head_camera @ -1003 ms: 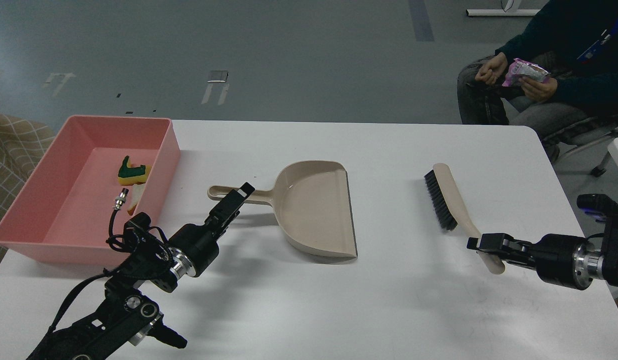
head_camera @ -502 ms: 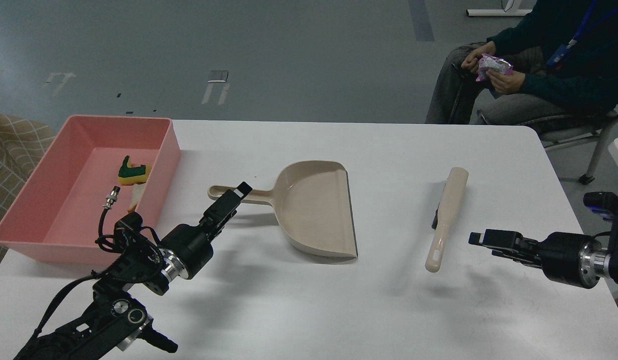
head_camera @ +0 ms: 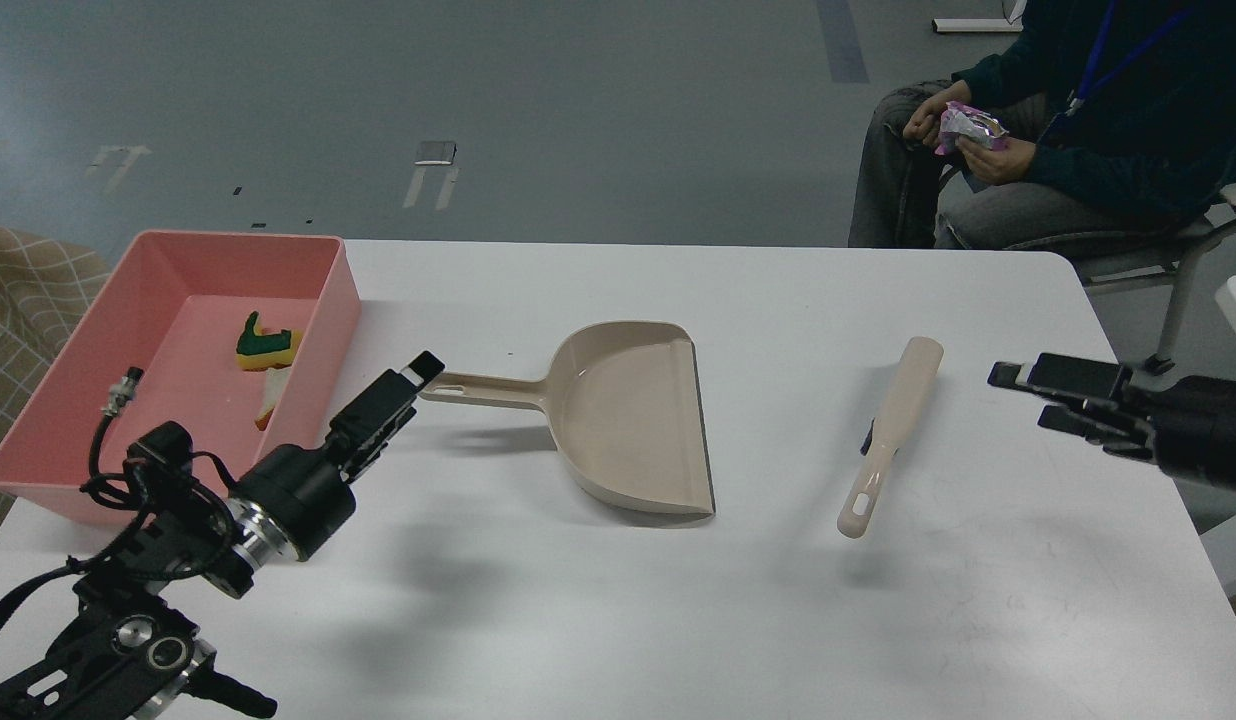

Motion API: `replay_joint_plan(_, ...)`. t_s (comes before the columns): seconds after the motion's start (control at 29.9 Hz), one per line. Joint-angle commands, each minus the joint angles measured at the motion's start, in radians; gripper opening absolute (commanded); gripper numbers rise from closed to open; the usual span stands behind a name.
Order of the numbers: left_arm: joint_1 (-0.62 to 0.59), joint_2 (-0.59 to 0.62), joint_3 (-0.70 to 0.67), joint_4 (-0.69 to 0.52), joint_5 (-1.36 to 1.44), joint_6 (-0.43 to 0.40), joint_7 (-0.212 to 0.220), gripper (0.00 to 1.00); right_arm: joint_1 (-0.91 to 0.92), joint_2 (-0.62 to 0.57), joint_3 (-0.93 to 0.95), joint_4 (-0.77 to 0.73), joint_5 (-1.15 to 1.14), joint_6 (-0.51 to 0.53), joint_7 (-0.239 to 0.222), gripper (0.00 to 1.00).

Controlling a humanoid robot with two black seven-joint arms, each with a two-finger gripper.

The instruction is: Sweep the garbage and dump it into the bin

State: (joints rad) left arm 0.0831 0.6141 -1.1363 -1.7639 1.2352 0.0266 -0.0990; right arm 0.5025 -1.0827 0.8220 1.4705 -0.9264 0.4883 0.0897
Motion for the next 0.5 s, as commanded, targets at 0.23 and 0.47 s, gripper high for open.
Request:
replay_joint_plan(0.23, -0.480, -0.022, -0.095, 0.282, -0.316, -0.181, 0.021, 0.97, 0.109, 0.357, 0.385, -0.386, 0.020, 0.000, -0.001, 0.99)
replay_joint_plan(0.47, -0.888, -0.250, -0.080, 0.800, -0.373, -0.273, 0.007, 0.97, 0.368, 0.641, 0.402, -0.709, 0.021, 0.000, 0.033, 0.99)
